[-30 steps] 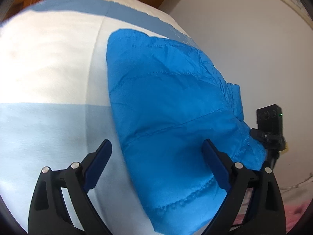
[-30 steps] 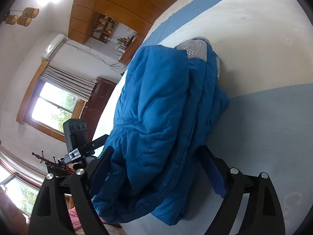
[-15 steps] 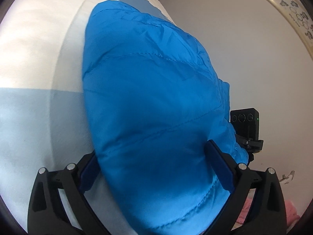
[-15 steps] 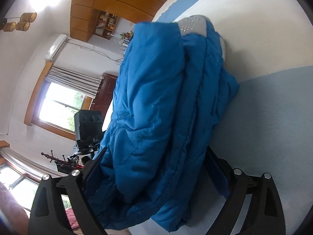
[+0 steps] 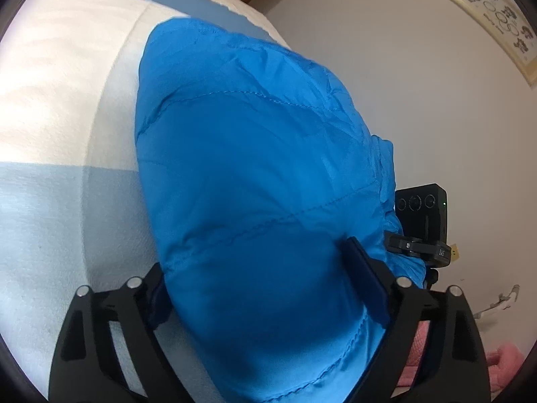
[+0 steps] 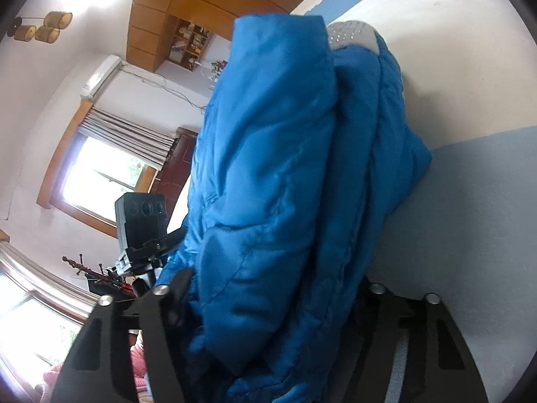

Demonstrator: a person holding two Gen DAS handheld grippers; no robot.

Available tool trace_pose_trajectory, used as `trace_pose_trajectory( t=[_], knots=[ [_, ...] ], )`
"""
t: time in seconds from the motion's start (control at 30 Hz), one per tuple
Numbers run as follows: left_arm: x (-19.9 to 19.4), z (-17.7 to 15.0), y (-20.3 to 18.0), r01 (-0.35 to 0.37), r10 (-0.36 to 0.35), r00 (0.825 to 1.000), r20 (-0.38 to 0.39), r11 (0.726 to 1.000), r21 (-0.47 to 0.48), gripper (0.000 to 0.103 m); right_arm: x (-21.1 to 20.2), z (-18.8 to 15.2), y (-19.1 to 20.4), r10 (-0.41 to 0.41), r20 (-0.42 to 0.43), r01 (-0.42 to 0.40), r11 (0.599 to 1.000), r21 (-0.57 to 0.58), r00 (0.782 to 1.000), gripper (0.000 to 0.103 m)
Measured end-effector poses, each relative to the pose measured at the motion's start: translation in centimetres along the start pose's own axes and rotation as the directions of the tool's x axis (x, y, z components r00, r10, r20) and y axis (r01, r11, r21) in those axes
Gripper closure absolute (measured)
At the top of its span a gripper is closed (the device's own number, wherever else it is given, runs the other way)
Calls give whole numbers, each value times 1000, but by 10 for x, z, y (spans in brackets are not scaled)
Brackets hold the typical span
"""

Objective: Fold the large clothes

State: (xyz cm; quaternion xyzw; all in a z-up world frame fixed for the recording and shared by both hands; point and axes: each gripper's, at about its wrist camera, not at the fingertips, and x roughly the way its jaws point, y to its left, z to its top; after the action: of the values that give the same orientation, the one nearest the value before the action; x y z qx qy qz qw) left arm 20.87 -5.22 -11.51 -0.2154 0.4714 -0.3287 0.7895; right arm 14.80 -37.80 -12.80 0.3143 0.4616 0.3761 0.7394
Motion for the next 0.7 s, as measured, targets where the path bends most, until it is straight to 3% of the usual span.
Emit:
trace_pose_trajectory(
  t=[0.17,0.43,0.7],
  knots=[
    [0,-5,-21,-29,27,999,41,998,47,24,-6,-2,13,-24,25,26,998,-49,999,48],
    [-15,-13,-32,-6,2,997,80,999,48,28,-14,3,47,-63,50,70,987,-145,997,51],
    [-30,23,-37,-38,27,987,161,997,65,28,-3,54,80,-83,56,94,966,-241,995,51]
  ],
)
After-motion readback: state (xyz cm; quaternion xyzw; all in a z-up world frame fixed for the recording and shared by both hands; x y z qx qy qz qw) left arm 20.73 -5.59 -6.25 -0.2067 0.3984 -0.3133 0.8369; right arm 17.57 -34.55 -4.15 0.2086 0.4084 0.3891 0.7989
